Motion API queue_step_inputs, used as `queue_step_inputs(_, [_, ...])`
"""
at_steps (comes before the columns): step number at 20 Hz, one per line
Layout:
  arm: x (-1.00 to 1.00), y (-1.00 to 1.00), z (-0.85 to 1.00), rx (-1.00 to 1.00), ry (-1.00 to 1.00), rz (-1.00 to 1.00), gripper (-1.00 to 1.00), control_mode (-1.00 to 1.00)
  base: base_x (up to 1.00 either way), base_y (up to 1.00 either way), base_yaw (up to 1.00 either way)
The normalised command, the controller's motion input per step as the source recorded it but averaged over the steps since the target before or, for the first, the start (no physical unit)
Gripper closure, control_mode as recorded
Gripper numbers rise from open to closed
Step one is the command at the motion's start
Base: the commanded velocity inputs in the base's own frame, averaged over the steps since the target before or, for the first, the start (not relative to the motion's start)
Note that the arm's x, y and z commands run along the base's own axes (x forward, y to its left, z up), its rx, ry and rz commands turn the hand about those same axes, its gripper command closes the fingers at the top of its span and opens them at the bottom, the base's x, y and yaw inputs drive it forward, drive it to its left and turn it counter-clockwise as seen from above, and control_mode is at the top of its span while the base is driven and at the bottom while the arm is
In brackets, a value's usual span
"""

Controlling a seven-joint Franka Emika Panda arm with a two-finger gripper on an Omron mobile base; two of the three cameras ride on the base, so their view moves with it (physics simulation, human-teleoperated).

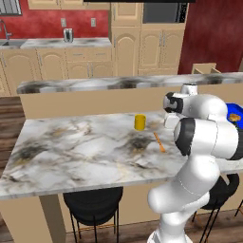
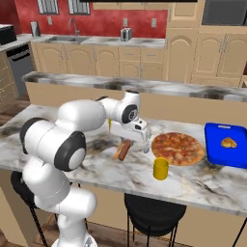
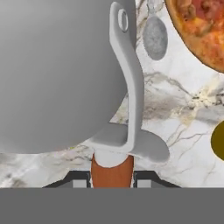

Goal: Take the pizza cutter from the drawer on the left and place it on the dining counter for cutting.

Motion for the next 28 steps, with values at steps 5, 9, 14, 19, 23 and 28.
queue_step_inputs(5, [0.26, -0.02, -0.76, 0.0, -0.07, 0.0, 1.0, -1.0, 0.0, 0.0, 0.0])
queue_step_inputs(9, [0.4, -0.06, -0.43, 0.0, -0.05, 0.0, 1.0, -1.0, 0.0, 0.0, 0.0])
queue_step_inputs(14, [0.5, -0.04, -0.38, 0.0, -0.03, 0.0, 1.0, -1.0, 0.0, 0.0, 0.0])
queue_step_inputs(19, [0.51, -0.06, -0.34, 0.0, -0.06, 0.0, 1.0, -1.0, 0.0, 0.0, 0.0])
queue_step_inputs(23, [0.24, -0.07, -0.11, 0.0, -0.04, 0.0, 1.0, -1.0, 0.0, 0.0, 0.0])
queue_step_inputs(28, [0.0, 0.0, 0.0, 0.0, 0.0, 0.0, -1.0, -1.0, 0.0, 0.0, 0.0])
